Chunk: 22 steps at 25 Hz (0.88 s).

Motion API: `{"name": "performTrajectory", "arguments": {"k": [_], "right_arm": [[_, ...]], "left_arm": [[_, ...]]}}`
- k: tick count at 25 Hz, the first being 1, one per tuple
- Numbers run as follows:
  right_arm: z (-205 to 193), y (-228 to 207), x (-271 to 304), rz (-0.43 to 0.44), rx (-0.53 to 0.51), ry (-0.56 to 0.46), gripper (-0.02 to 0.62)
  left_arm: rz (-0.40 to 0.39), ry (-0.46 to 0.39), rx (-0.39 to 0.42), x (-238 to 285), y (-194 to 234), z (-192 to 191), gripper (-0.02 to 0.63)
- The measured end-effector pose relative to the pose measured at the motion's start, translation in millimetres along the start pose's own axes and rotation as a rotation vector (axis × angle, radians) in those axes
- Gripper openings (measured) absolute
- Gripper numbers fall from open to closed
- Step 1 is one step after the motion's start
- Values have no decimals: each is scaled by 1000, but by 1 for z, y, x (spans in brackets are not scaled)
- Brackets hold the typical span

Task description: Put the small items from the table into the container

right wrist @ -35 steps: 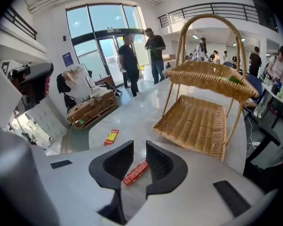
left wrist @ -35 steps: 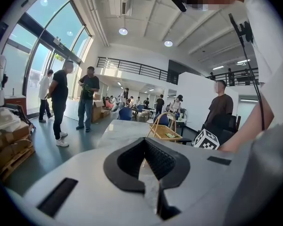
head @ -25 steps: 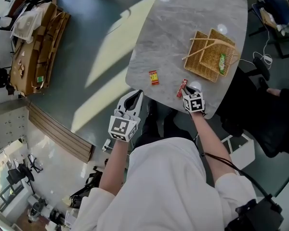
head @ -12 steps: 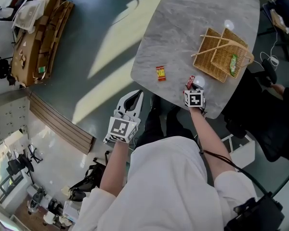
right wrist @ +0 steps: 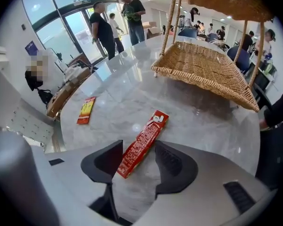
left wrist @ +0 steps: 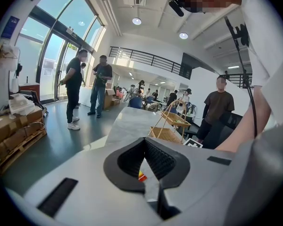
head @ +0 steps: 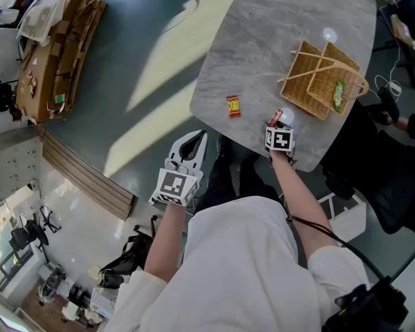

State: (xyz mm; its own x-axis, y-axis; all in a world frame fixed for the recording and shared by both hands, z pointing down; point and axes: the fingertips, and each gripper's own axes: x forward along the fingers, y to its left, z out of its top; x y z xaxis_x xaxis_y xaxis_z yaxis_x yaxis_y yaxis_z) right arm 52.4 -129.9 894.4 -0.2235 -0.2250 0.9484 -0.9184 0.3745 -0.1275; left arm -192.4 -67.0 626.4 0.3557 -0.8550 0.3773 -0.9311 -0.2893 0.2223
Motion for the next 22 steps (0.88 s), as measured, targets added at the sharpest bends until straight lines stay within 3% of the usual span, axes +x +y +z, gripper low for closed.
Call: {"name": "performTrajectory", "arguments": {"k": [5,13,22], "right_arm": [[0,-7,-1,-31,-26,9,124],[3,-8,-12,-21,-84,-2,117],[27,-4,-47,19,-118,-94,117]], "left_arm": [[-3,-4,1,2,3,2,8],[-20,-14,7,6,-3,7,8],[-62,-44,36,17,-23,26,8]]}}
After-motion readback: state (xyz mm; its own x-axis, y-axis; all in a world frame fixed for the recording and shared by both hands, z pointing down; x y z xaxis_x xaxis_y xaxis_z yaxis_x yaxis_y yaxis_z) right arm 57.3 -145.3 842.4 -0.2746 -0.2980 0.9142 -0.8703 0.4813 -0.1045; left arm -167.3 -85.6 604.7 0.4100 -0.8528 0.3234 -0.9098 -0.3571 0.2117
